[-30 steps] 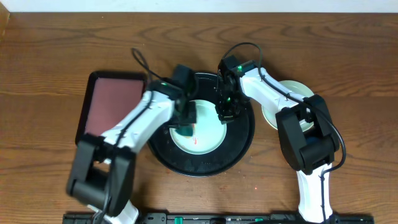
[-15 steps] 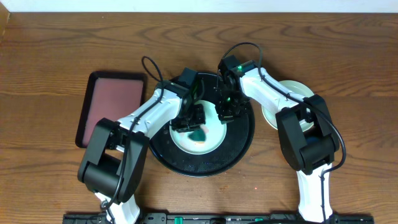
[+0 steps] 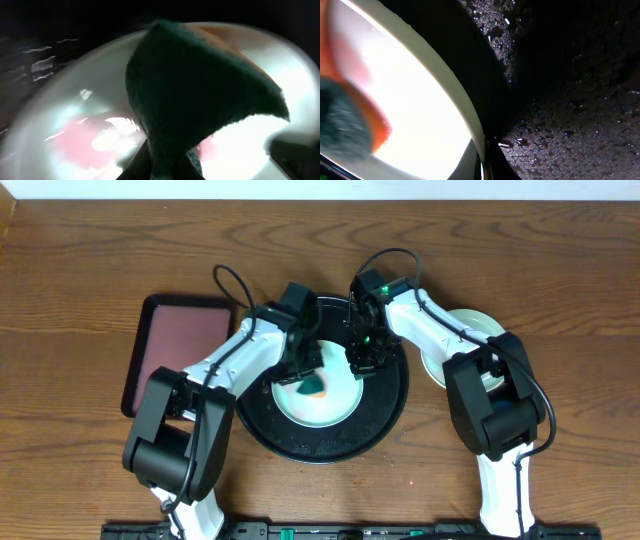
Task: Clean dirty plates on tray and stack at the side
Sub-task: 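Scrub the last green plate with the sponge in the left gripper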
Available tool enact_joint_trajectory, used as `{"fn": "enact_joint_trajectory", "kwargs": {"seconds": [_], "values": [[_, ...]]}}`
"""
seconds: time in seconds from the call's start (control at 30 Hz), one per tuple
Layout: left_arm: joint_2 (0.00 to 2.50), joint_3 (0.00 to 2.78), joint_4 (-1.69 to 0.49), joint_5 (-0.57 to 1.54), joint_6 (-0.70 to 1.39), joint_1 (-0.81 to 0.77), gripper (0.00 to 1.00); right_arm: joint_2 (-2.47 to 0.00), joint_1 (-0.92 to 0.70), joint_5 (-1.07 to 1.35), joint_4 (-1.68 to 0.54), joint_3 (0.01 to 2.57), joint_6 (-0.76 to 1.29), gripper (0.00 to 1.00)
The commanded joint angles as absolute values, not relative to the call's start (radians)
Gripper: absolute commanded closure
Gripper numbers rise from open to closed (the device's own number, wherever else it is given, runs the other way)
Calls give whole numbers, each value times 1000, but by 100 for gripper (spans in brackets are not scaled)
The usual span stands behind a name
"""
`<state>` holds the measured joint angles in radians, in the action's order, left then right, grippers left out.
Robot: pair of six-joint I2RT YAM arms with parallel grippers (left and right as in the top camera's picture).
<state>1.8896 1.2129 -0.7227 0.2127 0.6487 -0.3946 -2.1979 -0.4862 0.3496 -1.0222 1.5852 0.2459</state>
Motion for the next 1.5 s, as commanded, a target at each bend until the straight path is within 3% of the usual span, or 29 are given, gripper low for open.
{"fn": "enact_joint_trajectory", "kwargs": {"seconds": [0.0,0.2,0.33,0.5,0.7,0.87,0.97,1.1,1.33,1.47], "values": [[1900,1225,-811,42,720,-366,93,-2237,-506,311,-1000,1555,265,99],[1900,1225,-918,213,564,-410,93,-2237,-506,312,-998,1555,265,99],[1900,1225,-853,377,429,-445,93,-2237,-506,312,-999,1555,265,99],[1900,1225,-707,365,422,-463,93,-2237,-506,311,-999,1555,265,99],[1900,1225,-619,19,476,-461,92,-2237,-506,311,-1000,1555,265,99],[1900,1225,-723,-289,616,-461,93,-2237,-506,311,-1000,1555,265,99],[1900,1225,-820,-355,669,-462,93,-2237,-506,311,-1000,1555,265,99],[1900,1225,-899,-211,615,-462,93,-2237,-506,312,-999,1555,265,99],[1900,1225,-856,358,297,-462,93,-2237,-506,312,-999,1555,265,99],[1900,1225,-780,406,292,-461,93,-2237,-506,311,-999,1555,265,99]]}}
